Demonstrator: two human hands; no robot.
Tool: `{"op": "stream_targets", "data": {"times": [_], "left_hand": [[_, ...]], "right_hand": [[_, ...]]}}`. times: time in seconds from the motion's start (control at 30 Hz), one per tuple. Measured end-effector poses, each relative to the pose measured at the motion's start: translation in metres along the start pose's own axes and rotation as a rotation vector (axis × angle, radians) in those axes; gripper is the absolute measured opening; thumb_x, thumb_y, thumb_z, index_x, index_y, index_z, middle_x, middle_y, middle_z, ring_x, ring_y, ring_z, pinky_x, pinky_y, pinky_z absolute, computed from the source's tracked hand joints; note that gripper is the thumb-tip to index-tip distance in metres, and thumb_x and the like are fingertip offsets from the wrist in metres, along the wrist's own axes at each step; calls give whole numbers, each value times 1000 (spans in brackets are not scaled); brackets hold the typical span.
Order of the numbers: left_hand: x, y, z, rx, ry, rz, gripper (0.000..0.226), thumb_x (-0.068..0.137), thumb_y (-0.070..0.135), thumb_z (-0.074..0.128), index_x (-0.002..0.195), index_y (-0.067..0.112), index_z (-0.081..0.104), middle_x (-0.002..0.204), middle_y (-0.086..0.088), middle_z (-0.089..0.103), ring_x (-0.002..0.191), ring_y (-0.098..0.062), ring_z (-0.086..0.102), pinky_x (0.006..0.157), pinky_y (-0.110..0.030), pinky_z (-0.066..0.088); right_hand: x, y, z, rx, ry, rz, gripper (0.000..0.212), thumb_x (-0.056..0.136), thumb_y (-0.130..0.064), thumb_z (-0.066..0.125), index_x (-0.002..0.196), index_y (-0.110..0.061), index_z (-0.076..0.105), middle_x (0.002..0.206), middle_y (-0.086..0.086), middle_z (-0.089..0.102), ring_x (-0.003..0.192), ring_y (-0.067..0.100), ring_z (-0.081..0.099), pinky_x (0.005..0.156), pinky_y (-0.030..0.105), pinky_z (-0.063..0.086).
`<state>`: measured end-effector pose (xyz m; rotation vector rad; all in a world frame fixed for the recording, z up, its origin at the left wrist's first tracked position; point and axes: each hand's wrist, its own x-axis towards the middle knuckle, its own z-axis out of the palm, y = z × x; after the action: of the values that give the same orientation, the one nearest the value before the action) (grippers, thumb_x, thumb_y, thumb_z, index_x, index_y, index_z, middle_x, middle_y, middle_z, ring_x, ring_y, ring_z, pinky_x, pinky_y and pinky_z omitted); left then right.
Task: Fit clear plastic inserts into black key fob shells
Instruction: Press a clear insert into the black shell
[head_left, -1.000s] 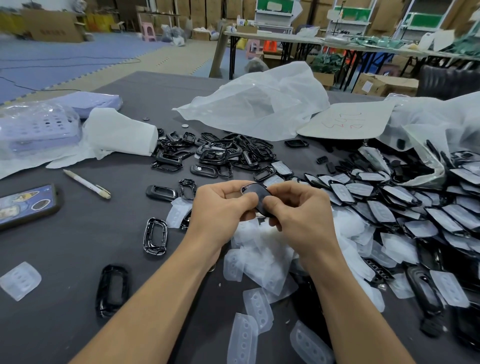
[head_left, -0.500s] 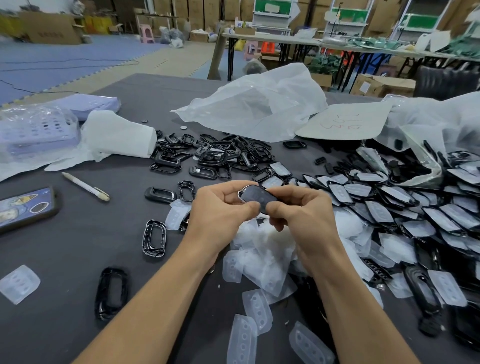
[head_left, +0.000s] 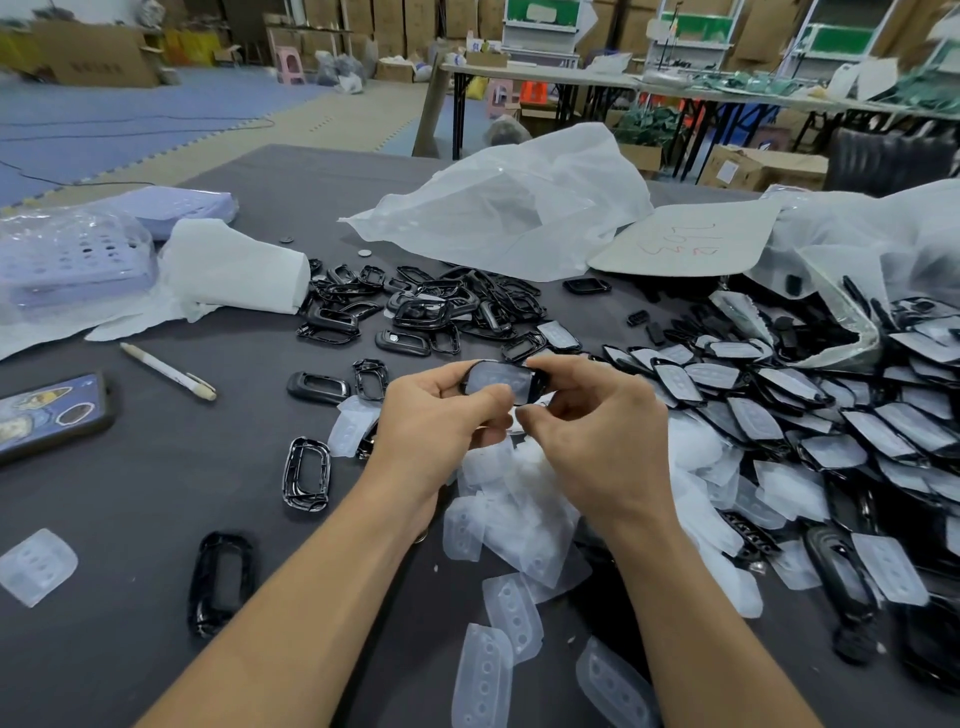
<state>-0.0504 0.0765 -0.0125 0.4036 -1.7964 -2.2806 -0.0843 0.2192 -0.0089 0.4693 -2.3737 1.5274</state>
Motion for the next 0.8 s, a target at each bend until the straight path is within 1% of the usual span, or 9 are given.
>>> {"op": "stream_targets", "data": {"times": [0.1,0.3,0.37,0.43,0.53,0.6,0.67,0.73,0.8], "left_hand": [[-1,-1,2,88,-2,12,9,84,1,78,85,9,81,65,-6,67,53,-14,58,56,-24,54],[0,-1,2,67,30,-26,31,85,-6,75,73,21,82,61,-11,66,46,-15,56,51,-23,53],[-1,0,2,58,1,-24,26,86,0,77,78,24,83,64,-9,69,49,-15,60,53,-23,56],[-1,0,4,62,14,-19,16,85,12,82,94,25,80,73,-6,76,56,-16,68,56,-25,59],[2,-5,4,140,80,11,30,85,25,85,112,24,73,85,0,80,66,-14,74,59,-25,59],[3,-6,3,166,123,45,27,85,25,84,111,24,75,84,0,81,67,-13,74,60,-25,60],[4,-7,2,180,159,82,22,86,23,82,107,25,77,81,1,80,67,-11,74,67,-29,63],[5,-8,1,277,205,131,17,85,22,80,100,30,78,78,8,79,68,-8,74,71,-29,61],[5,-9,-2,449,260,200,19,85,21,74,95,36,77,76,21,77,61,0,69,62,-16,53]], "right_hand": [[-1,-1,0,12,-14,-11,41,70,-6,87,101,-32,80,77,-12,74,64,10,68,68,30,60],[-2,2,2,-14,-33,-20,36,68,-11,90,96,-31,80,74,-19,73,62,6,67,63,17,55],[-1,3,0,-29,-42,-15,33,67,-18,90,95,-33,79,74,-19,72,64,5,68,65,21,57],[1,4,-7,-47,-59,3,32,67,-22,90,94,-35,79,72,-19,72,64,4,69,66,25,58],[7,7,-28,-83,28,91,30,69,-24,92,91,-38,77,68,-21,71,61,1,68,62,20,56],[15,12,-47,-73,280,257,32,72,-35,91,102,-35,78,65,-17,70,65,2,69,64,21,54],[17,15,-61,-184,492,418,58,78,-44,86,131,-30,68,67,-16,67,83,16,72,77,31,49],[13,15,-66,-347,522,486,80,84,-37,81,154,-25,44,71,-11,67,83,28,67,80,38,47],[8,9,-60,-414,480,476,84,86,-20,73,159,-25,32,62,-7,58,62,20,56,71,35,44]]}}
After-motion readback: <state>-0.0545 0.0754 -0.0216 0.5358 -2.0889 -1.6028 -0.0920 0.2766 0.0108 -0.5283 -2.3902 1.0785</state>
